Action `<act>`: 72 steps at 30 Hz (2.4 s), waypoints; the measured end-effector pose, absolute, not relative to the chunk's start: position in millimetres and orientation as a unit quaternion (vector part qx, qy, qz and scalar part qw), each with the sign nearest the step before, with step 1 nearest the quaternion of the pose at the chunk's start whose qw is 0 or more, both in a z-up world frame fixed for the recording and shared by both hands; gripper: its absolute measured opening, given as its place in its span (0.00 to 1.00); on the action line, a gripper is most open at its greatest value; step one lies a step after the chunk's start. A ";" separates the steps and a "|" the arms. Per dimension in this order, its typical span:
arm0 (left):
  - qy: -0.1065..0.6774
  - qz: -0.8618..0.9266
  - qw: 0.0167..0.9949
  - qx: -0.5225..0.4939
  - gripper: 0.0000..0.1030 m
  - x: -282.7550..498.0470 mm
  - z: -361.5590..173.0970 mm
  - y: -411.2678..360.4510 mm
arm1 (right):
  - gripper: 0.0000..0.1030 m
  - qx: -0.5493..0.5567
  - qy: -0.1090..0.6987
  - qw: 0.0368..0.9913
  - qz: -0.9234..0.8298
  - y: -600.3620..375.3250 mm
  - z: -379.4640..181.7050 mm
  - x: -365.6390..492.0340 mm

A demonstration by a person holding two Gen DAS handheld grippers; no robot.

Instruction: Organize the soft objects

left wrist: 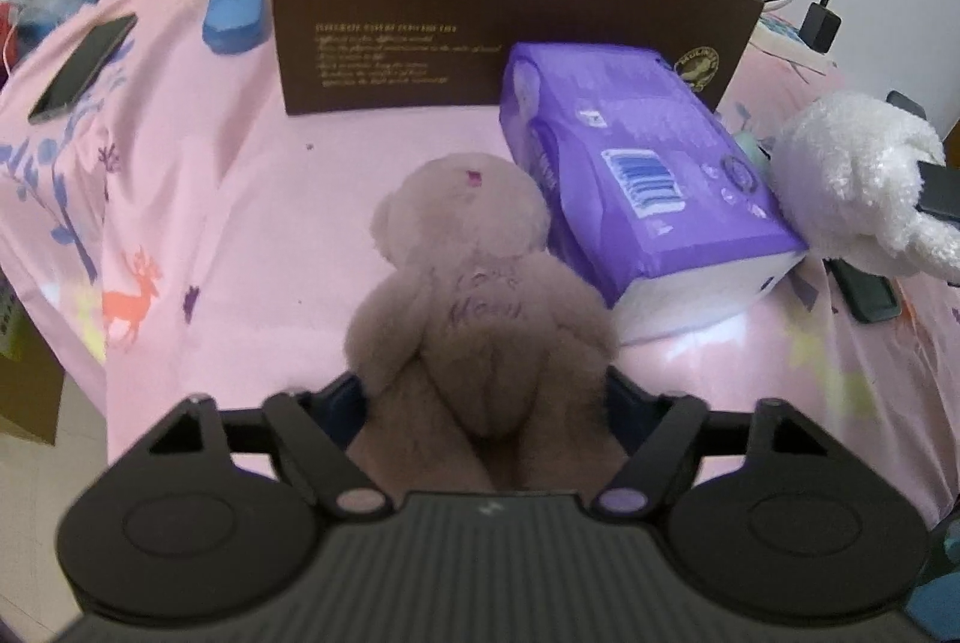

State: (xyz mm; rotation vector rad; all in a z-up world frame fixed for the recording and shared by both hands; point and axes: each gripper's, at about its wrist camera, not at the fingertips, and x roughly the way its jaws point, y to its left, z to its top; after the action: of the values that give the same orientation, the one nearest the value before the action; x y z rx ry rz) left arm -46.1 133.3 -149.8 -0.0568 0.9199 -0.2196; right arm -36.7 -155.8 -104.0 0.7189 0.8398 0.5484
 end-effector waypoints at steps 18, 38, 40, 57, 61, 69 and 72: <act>0.376 -0.104 0.921 -0.017 0.66 -66.3 -93.3 140.0 | 0.23 0.342 0.385 0.815 0.266 -156.0 -102.9 -39.2; 0.262 -0.131 0.956 -0.030 0.66 -10.0 -10.8 132.6 | 0.23 0.309 0.305 0.853 0.290 -139.7 -51.4 -10.8; 0.256 -0.128 0.958 -0.024 0.66 1.8 -6.6 130.5 | 0.23 0.296 0.297 0.861 0.287 -135.8 -45.3 -0.2; 0.259 -0.090 0.962 -0.002 0.66 90.9 3.4 123.3 | 0.23 0.257 0.264 0.893 0.258 -102.9 -27.0 76.7; 0.272 -0.084 0.958 -0.001 0.66 103.7 -5.3 123.1 | 0.23 0.248 0.271 0.899 0.240 -97.0 -36.1 86.7; 0.303 -0.069 0.950 -0.006 0.66 128.5 -28.0 127.0 | 0.24 0.249 0.297 0.898 0.207 -91.5 -56.7 108.6; 0.319 -0.063 0.946 -0.013 0.67 139.0 -38.4 128.4 | 0.27 0.246 0.309 0.897 0.198 -87.6 -61.5 115.4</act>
State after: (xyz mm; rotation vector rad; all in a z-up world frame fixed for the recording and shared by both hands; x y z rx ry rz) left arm 139.0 128.4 -38.4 -0.0269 0.6498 -0.1283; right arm 115.4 -87.6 -61.5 0.5096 0.6395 0.4102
